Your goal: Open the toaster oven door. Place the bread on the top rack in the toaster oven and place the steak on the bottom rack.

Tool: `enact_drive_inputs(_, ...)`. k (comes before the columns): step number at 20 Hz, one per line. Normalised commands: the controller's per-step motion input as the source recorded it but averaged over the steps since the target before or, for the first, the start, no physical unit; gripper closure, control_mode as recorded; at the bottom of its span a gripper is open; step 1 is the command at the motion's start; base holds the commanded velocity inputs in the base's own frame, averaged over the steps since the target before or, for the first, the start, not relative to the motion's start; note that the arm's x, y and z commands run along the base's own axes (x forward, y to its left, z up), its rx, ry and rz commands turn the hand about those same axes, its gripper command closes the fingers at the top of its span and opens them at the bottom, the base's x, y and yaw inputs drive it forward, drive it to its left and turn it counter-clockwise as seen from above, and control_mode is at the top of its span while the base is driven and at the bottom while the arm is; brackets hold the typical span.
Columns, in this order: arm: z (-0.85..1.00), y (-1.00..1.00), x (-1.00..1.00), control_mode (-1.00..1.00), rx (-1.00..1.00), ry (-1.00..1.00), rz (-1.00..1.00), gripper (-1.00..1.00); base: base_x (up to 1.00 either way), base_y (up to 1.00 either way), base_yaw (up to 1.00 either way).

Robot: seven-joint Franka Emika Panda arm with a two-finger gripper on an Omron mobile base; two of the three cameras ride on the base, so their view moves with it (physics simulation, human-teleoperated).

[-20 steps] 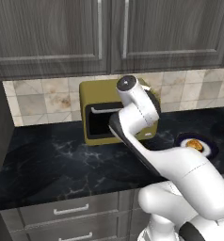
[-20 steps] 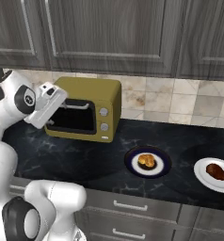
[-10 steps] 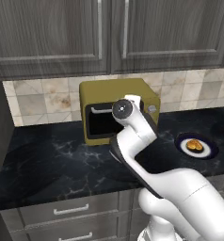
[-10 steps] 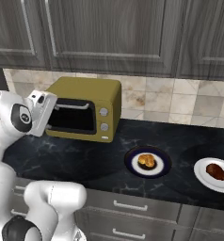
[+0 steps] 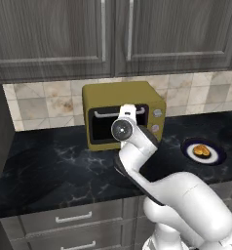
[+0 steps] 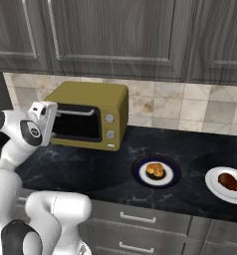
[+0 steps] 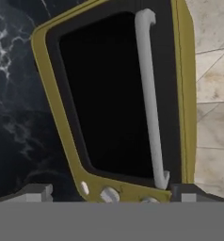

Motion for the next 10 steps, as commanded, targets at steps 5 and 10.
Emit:
enact_drive_inputs(5,0.01,0.48,0.44,-1.00,-0.01,0.00,0.00,-1.00,0.00,0.00,0.00)
enact_drive_inputs(10,0.10,0.31,0.33,-1.00,0.00,0.00,0.00,-1.00,0.00,0.00,0.00)
